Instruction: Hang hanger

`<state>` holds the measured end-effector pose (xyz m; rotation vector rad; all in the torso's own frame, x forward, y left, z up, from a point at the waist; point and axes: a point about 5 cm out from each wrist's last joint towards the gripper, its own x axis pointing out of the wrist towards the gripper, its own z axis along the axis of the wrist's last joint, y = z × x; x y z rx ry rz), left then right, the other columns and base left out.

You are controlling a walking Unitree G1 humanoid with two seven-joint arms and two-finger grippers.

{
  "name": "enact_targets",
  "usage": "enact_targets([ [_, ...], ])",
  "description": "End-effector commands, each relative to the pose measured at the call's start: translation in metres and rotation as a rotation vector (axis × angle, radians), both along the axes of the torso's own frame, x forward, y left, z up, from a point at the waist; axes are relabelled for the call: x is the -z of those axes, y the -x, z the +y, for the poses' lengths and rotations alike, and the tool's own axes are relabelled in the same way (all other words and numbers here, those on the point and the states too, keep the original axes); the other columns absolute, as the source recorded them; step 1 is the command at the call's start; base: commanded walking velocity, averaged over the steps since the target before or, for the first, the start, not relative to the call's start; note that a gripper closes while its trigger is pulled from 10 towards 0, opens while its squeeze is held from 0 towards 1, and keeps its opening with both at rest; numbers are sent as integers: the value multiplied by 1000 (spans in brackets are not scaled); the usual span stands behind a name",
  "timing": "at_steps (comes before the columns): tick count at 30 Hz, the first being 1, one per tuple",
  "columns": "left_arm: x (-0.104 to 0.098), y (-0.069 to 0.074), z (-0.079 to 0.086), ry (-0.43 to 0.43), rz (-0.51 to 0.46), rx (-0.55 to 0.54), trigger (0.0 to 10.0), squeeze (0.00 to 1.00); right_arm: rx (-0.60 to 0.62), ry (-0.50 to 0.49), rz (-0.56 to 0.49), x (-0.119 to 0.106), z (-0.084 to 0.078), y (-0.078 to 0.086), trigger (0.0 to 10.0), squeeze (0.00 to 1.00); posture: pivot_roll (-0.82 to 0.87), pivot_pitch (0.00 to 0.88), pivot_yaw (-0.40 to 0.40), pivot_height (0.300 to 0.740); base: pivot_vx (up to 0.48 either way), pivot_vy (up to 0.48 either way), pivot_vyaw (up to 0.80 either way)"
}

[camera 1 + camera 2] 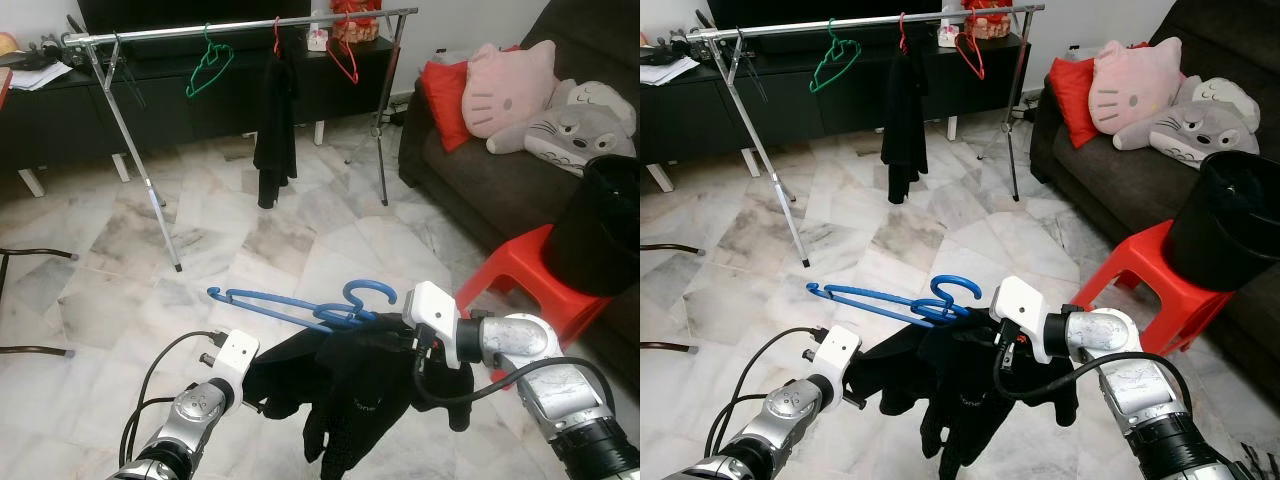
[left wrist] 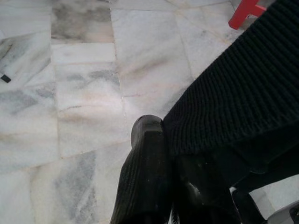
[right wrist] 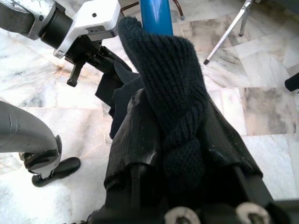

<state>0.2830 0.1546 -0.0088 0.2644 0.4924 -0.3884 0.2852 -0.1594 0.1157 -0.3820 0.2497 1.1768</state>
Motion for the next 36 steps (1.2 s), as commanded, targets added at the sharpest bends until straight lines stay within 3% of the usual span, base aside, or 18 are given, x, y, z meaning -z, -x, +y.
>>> enact_targets([
  [1,6,5,4,-20,33,-4,10000,0,14,-31,-76,-17,-6,-3,0,0,-97,0,-62,740,0,0,0],
  [10,6,5,4,-20,33,-4,10000,0,14,-31,-76,-17,-6,-3,0,0,-97,0,-62,740,0,0,0],
  [14,-8,-8,35,-63,-5,-138,10000,0,64,30,-50,2,-26,6,0,0,-84,0,-49,740,0,0,0],
  [25,-8,-8,33,-58,2,-133,10000,0,46,10,-46,2,-24,9,0,0,-86,0,-49,740,0,0,0],
  [30,-5,-6,36,-70,19,-139,10000,0,15,-46,-37,-9,-30,12,0,0,-88,0,-48,740,0,0,0],
  [36,-6,-6,38,-74,14,-151,10000,0,15,64,-46,-6,-41,15,0,0,-88,0,-47,740,0,0,0],
])
